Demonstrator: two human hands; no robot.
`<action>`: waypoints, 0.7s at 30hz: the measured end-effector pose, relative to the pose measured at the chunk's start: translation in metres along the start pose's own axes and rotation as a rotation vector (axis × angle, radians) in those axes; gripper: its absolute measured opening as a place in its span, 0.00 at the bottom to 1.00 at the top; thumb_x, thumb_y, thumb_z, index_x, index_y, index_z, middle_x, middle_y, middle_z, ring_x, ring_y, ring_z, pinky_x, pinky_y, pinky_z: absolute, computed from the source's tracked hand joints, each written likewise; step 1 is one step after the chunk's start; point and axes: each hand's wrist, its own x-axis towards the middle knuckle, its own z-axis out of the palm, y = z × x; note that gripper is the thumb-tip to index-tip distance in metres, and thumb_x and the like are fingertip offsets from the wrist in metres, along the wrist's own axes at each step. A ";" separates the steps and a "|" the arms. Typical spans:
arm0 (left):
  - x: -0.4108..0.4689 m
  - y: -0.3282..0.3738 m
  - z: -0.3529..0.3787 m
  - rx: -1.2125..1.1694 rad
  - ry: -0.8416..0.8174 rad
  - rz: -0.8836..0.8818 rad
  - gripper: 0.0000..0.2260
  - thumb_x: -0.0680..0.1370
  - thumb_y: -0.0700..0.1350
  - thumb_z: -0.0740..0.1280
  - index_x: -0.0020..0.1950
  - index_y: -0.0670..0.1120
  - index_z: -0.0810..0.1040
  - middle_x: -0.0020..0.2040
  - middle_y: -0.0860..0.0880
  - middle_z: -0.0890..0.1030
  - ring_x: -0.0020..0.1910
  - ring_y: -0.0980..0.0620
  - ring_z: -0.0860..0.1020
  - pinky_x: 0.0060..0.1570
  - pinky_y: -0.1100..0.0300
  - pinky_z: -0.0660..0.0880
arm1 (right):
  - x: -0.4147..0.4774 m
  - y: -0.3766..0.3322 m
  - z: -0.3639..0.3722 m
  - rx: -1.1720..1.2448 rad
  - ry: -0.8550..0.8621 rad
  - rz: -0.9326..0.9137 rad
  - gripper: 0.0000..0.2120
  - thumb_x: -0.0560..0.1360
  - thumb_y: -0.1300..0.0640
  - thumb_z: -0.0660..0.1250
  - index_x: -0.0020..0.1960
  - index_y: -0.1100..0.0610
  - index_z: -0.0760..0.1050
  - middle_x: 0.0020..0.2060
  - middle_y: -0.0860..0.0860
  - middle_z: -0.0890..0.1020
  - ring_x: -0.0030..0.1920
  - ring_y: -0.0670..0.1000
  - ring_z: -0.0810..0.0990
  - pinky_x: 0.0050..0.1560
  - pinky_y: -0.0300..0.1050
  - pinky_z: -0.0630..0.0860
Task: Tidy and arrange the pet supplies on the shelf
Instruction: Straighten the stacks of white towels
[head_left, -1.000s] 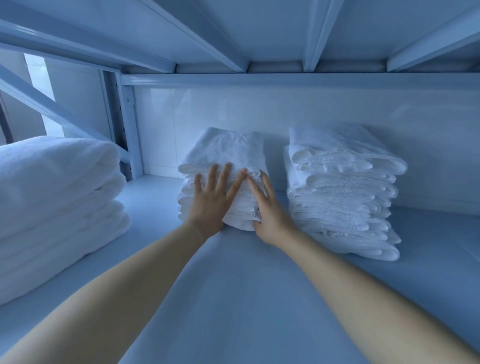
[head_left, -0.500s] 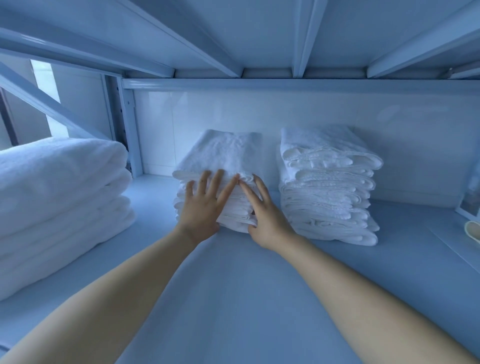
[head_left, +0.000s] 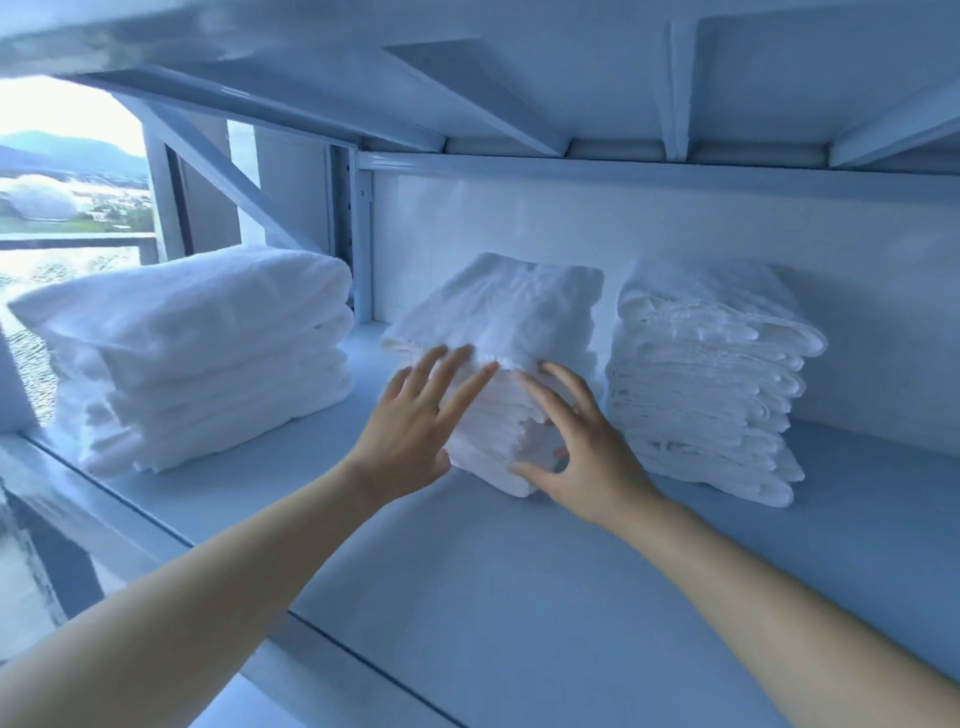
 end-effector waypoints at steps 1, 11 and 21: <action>0.002 0.004 -0.003 0.011 -0.021 -0.013 0.53 0.57 0.43 0.75 0.76 0.50 0.50 0.73 0.39 0.62 0.71 0.36 0.62 0.63 0.42 0.67 | 0.000 0.003 -0.006 0.011 0.007 0.000 0.40 0.69 0.50 0.73 0.72 0.36 0.53 0.72 0.40 0.52 0.63 0.42 0.69 0.50 0.50 0.79; 0.029 0.027 -0.011 0.104 -0.108 -0.022 0.55 0.55 0.48 0.80 0.74 0.56 0.50 0.71 0.37 0.59 0.70 0.34 0.60 0.58 0.27 0.61 | -0.004 0.034 -0.013 -0.079 -0.089 0.026 0.51 0.69 0.56 0.74 0.72 0.34 0.37 0.75 0.41 0.43 0.72 0.52 0.60 0.63 0.50 0.71; 0.023 0.021 -0.010 0.038 -0.006 0.049 0.46 0.55 0.38 0.74 0.71 0.52 0.61 0.61 0.36 0.71 0.60 0.35 0.69 0.60 0.41 0.68 | 0.002 0.033 0.007 0.012 -0.034 0.033 0.56 0.68 0.61 0.73 0.67 0.27 0.32 0.75 0.39 0.40 0.70 0.51 0.65 0.53 0.47 0.76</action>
